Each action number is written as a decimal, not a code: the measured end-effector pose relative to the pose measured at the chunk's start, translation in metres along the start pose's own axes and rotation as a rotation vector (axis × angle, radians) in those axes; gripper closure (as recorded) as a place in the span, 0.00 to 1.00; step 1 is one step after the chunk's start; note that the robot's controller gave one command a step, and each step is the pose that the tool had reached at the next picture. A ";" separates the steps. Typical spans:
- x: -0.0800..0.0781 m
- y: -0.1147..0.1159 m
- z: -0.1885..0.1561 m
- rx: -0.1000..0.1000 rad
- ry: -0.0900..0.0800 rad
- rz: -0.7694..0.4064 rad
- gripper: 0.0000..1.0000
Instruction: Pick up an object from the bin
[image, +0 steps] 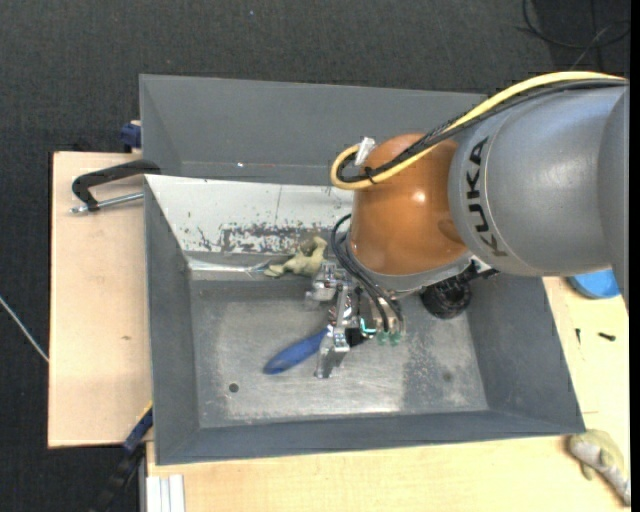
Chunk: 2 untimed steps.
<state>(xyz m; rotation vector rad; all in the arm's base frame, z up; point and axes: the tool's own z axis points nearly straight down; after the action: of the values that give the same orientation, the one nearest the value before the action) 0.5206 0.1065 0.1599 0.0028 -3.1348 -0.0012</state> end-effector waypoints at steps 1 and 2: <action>-0.030 -0.059 0.087 -0.002 -0.014 -0.280 0.00; -0.031 -0.057 0.085 -0.001 -0.010 -0.280 0.00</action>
Offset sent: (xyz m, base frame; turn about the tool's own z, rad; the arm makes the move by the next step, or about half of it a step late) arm 0.0275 -0.0605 -0.0899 -0.2803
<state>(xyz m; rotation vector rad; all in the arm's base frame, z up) 0.5515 0.0495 0.0744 0.4416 -3.1143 -0.0034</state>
